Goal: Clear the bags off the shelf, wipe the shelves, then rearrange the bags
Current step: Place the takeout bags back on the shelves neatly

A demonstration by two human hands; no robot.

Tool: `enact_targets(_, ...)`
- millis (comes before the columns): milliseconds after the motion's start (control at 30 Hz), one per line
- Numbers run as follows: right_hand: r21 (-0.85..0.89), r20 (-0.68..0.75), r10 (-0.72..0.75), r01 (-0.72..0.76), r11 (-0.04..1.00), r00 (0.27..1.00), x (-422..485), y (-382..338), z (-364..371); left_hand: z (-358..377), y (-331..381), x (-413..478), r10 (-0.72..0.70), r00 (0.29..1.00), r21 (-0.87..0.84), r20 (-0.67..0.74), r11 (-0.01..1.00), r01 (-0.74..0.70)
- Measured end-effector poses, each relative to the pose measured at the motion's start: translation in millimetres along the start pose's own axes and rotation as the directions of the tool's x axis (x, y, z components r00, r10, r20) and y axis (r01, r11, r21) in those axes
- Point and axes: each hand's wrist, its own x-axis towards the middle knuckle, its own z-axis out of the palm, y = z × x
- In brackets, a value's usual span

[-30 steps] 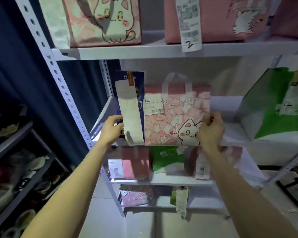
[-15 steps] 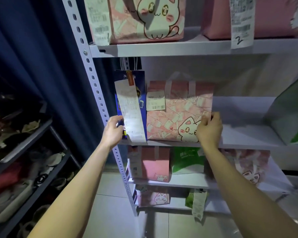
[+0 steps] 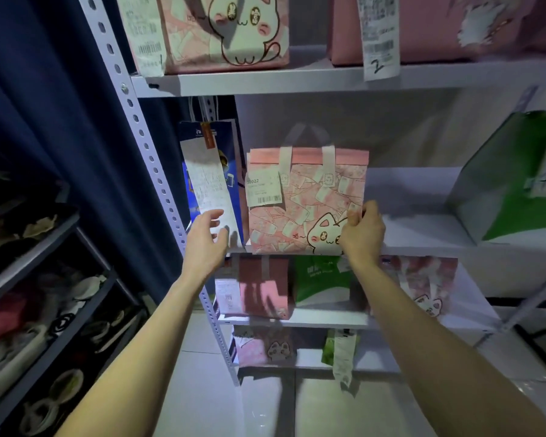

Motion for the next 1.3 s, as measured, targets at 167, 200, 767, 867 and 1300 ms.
enact_targets(167, -0.003, 0.056, -0.088, 0.088, 0.996, 0.995, -18, 15, -56, 45, 52, -41, 0.006, 0.994, -0.086, 0.112, 0.996, 0.004)
enact_targets(200, -0.002, 0.09, -0.112, 0.112, 0.994, 0.99, -24, 21, -68, 55, 62, -52, -0.017, 0.996, -0.078, 0.091, 0.997, 0.024)
enact_targets(767, 0.019, 0.379, 0.078, -0.092, 0.996, 0.922, -127, 209, -221, 115, 149, -250, -0.348, 0.872, -0.158, 0.344, 0.894, 0.419)
enact_targets(867, 0.018, 0.377, 0.126, -0.144, 0.989, 0.918, -141, 232, -231, 119, 159, -260, -0.386, 0.825, -0.336, 0.412, 0.777, 0.532)
enact_targets(1300, -0.085, 0.397, 0.258, -0.245, 0.966, 0.881, -155, 318, -301, 189, 167, -295, -0.386, 0.822, -0.11, 0.418, 0.877, 0.467)
